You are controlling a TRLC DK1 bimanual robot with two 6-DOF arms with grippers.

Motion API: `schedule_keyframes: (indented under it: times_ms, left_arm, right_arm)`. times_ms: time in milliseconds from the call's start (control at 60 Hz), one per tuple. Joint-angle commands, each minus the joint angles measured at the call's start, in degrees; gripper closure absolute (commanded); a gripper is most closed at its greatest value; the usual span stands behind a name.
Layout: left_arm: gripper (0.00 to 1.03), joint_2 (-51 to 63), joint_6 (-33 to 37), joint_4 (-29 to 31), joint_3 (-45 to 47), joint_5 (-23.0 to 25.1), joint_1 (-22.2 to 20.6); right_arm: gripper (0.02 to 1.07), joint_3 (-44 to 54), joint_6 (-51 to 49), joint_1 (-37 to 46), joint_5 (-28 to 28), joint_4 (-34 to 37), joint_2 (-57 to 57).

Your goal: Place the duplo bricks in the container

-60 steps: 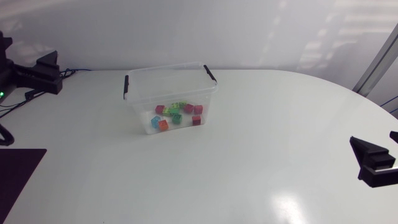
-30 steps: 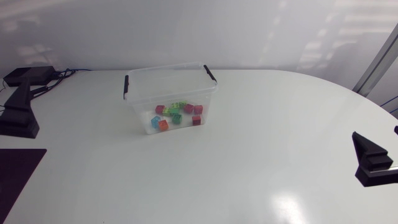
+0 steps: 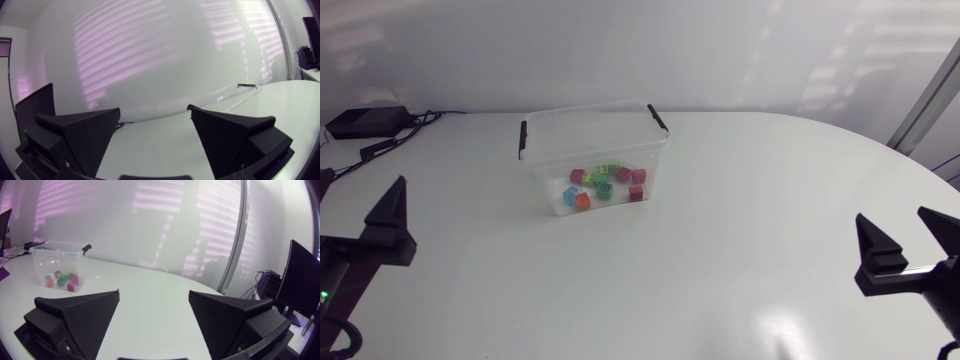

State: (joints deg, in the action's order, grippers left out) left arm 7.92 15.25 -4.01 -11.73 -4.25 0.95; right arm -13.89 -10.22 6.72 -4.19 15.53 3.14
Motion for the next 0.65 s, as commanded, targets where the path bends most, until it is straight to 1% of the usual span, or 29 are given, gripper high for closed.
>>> schedule_keyframes:
  times_ms: [0, 433, 633]
  left_arm:
    - [0.04, -1.45, -3.85, 0.56, 2.63, 1.03, -0.55]
    - [0.04, -7.80, -15.02, 3.94, 11.55, 4.19, -0.94]
    - [0.04, -7.92, -15.25, 4.01, 11.73, 4.25, -0.95]
  right_arm:
    - [0.07, 3.01, 2.67, -1.20, 0.93, -2.62, -0.79]
    - [0.07, 13.68, 10.07, -6.61, 4.12, -15.28, -3.09]
    - [0.07, 13.89, 10.22, -6.72, 4.19, -15.53, -3.14]
